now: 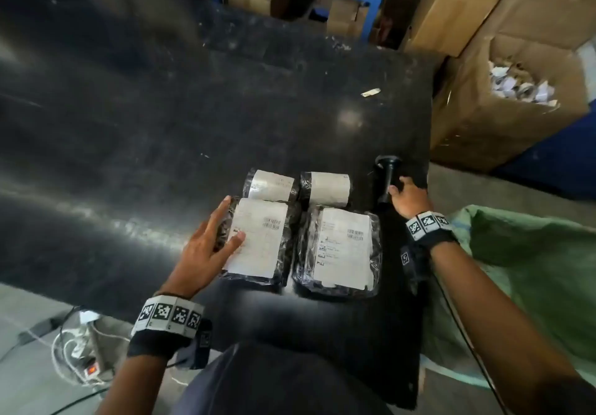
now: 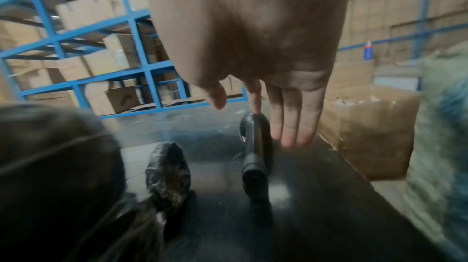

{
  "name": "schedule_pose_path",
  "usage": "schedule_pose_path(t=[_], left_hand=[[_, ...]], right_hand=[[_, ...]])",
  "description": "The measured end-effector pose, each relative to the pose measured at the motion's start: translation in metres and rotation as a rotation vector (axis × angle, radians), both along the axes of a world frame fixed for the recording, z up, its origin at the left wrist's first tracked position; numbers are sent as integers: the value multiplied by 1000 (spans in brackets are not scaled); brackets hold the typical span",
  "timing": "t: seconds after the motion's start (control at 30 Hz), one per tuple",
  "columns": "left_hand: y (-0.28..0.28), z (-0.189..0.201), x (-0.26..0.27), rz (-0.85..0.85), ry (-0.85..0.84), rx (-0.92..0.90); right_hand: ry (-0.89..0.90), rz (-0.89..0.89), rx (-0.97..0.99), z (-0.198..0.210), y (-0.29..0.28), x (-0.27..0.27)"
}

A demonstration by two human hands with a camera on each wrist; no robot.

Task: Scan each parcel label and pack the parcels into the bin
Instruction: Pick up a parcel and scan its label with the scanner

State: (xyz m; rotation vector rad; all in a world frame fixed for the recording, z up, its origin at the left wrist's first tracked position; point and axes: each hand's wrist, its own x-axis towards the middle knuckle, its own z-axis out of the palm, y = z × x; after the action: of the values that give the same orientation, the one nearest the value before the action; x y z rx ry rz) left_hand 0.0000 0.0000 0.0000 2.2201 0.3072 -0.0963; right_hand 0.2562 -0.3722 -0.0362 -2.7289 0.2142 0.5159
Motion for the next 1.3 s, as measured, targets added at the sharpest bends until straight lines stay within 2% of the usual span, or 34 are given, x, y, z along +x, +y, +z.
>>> schedule_pose_path(t=[0.1, 0.3, 0.43, 0.57, 0.7, 0.77, 1.0, 1.1, 1.3], left_hand=[[1, -2, 2, 27, 131, -164], [-4, -19, 4, 78, 251, -223], [-1, -22, 6, 85, 288, -247], [0, -14, 11, 49, 339, -202], [-8, 0, 11, 31, 316, -101], [-13, 3, 9, 33, 269, -56], [-23, 2, 5, 5, 74, 82], [-30, 6, 6, 49, 3, 81], [-32, 19, 12, 190, -102, -58]], right_hand=[[16, -165, 157, -9, 5, 27], [65, -426, 498, -51, 11, 70], [63, -617, 751, -61, 24, 78], [42, -578, 695, -53, 27, 82], [121, -543, 685, -48, 16, 83], [134, -516, 692, -45, 9, 78], [102, -472, 767, 12, 8, 32], [73, -460, 853, 37, 8, 6], [-37, -435, 1026, 97, 24, -68]])
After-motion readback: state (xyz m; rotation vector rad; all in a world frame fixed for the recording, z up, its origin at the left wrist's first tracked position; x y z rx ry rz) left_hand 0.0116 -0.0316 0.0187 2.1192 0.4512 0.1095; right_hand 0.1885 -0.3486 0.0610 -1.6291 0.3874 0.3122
